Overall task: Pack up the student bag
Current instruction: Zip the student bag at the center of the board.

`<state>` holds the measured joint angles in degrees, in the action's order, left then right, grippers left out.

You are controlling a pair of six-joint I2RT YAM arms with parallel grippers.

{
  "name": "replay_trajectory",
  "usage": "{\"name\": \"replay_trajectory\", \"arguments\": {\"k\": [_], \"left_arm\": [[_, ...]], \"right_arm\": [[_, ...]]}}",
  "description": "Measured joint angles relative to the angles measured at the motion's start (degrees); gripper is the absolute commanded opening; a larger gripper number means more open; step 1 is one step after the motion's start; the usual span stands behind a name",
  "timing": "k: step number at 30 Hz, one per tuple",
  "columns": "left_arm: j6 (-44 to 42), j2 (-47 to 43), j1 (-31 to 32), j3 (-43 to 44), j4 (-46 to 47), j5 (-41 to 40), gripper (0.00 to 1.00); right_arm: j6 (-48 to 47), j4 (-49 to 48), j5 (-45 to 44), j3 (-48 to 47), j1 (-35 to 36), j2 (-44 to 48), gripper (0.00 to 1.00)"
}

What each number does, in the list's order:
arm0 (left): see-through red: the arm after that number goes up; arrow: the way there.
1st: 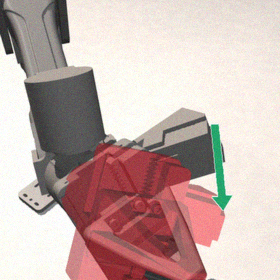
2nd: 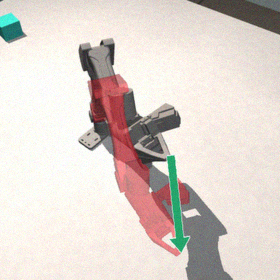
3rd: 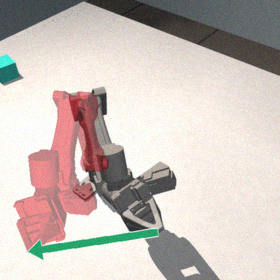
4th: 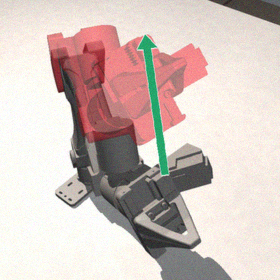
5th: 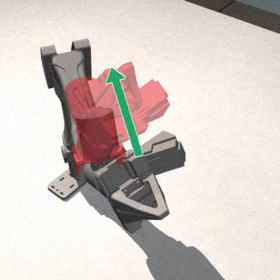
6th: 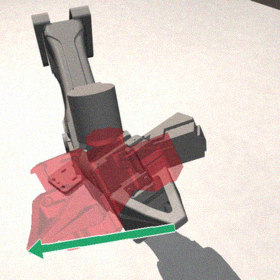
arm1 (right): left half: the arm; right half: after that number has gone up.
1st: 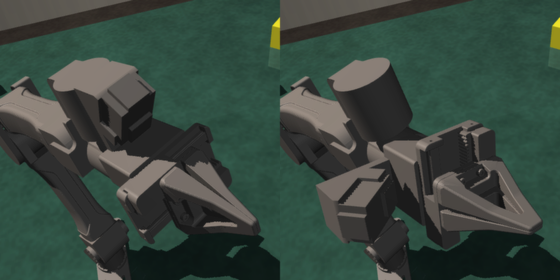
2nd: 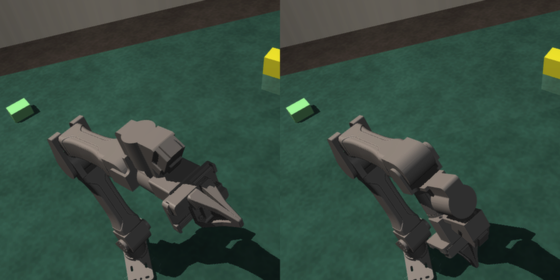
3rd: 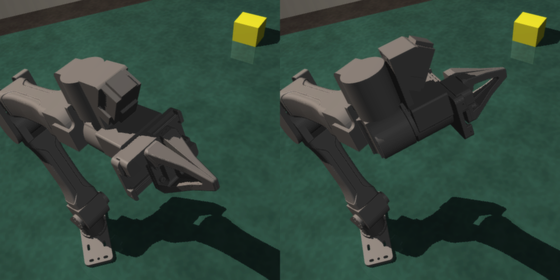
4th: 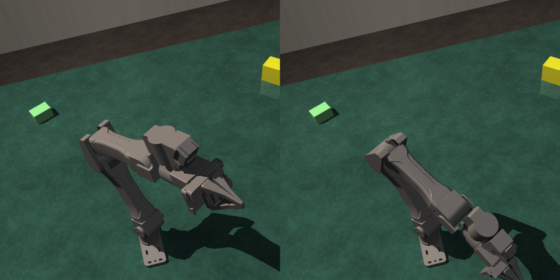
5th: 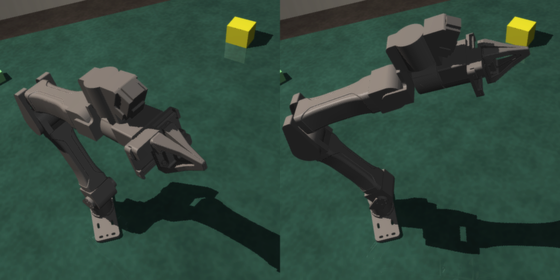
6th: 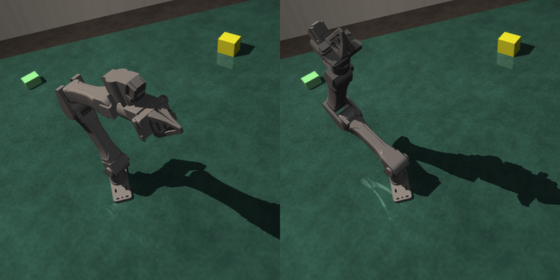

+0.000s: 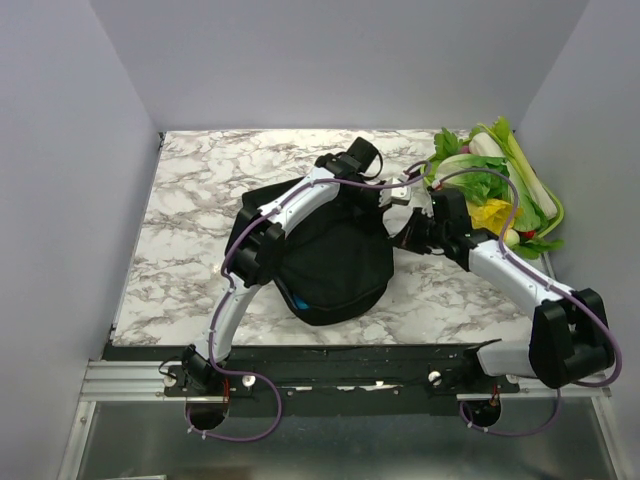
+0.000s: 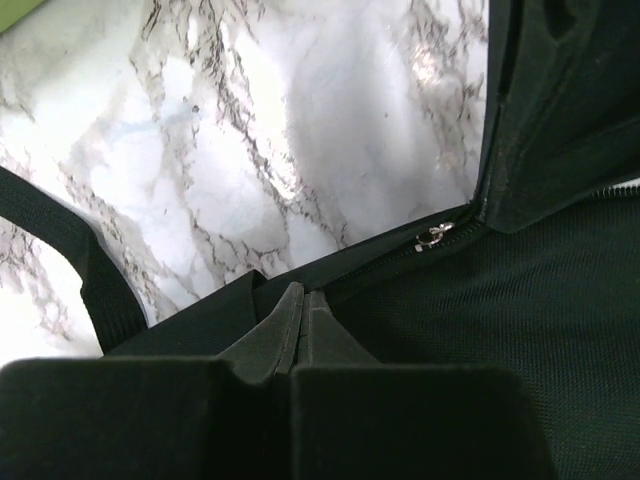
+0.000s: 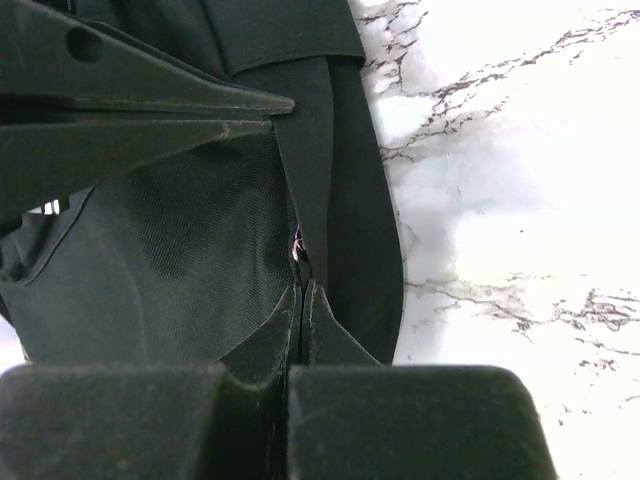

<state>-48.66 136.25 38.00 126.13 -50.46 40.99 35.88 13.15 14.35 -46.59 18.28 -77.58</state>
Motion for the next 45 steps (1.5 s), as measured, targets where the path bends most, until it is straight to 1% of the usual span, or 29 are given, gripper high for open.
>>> {"name": "replay_trajectory", "arguments": {"k": [6, 12, 16, 20, 26, 30, 34, 36, 37, 39, 40, 41, 42, 43, 45], "left_arm": [[4.7, -0.5, 0.3, 0.0, 1.2, 1.7, 0.0], [8.6, -1.0, 0.2, -1.2, 3.2, 1.5, 0.0], [10.9, -1.8, 0.2, -2.9, 5.8, 0.5, 0.0], [12.9, -1.9, 0.2, -3.2, 8.6, -2.5, 0.0], [19.0, -1.9, -0.4, -3.2, 13.6, -10.3, 0.0], [23.2, -1.9, -2.1, -2.8, 15.7, -15.7, 0.0], [27.0, -2.3, -4.3, -3.3, 15.7, -16.3, 0.0], [28.4, -3.9, -5.6, -5.8, 16.6, -16.0, 0.0], [29.0, -5.6, -6.6, -8.5, 17.7, -15.7, 0.01], [29.2, -9.4, -8.9, -13.8, 18.7, -14.4, 0.07], [28.9, -11.7, -10.2, -16.6, 18.9, -13.6, 0.13], [28.2, -14.4, -11.5, -19.9, 18.8, -12.2, 0.16], [27.5, -16.2, -12.3, -21.7, 18.1, -10.9, 0.19], [26.2, -18.7, -13.3, -23.6, 17.1, -9.2, 0.25], [23.3, -22.4, -14.1, -25.5, 14.6, -6.2, 0.31]], "right_arm": [[0.0, -0.3, 0.0, 4.2, 0.0, 6.4, 0.01], [0.3, 0.0, 0.3, 8.3, 0.0, 12.9, 0.01], [0.9, 1.4, 1.0, 10.2, 0.0, 17.0, 0.01], [2.3, 3.3, 1.6, 11.7, 0.7, 20.4, 0.01], [5.1, 3.6, 1.1, 12.1, 5.9, 21.1, 0.01], [6.4, 4.0, -0.1, 12.0, 7.0, 21.1, 0.01], [6.5, 3.7, -4.0, 10.5, 6.9, 20.4, 0.01], [6.1, 3.8, -4.8, 8.4, 6.9, 18.4, 0.01], [6.0, 3.9, -4.8, 7.1, 6.9, 16.8, 0.01], [5.5, 4.1, -4.7, 4.3, 7.0, 13.4, 0.01], [5.3, 4.1, -4.6, 3.4, 7.0, 12.2, 0.01], [5.0, 4.0, -4.5, 2.3, 7.1, 10.8, 0.01], [4.6, 4.1, -4.3, 1.4, 7.2, 9.5, 0.01], [4.5, 4.1, -4.3, 1.0, 7.3, 8.9, 0.01], [3.9, 4.2, -4.2, 0.7, 7.3, 8.3, 0.01]]}}
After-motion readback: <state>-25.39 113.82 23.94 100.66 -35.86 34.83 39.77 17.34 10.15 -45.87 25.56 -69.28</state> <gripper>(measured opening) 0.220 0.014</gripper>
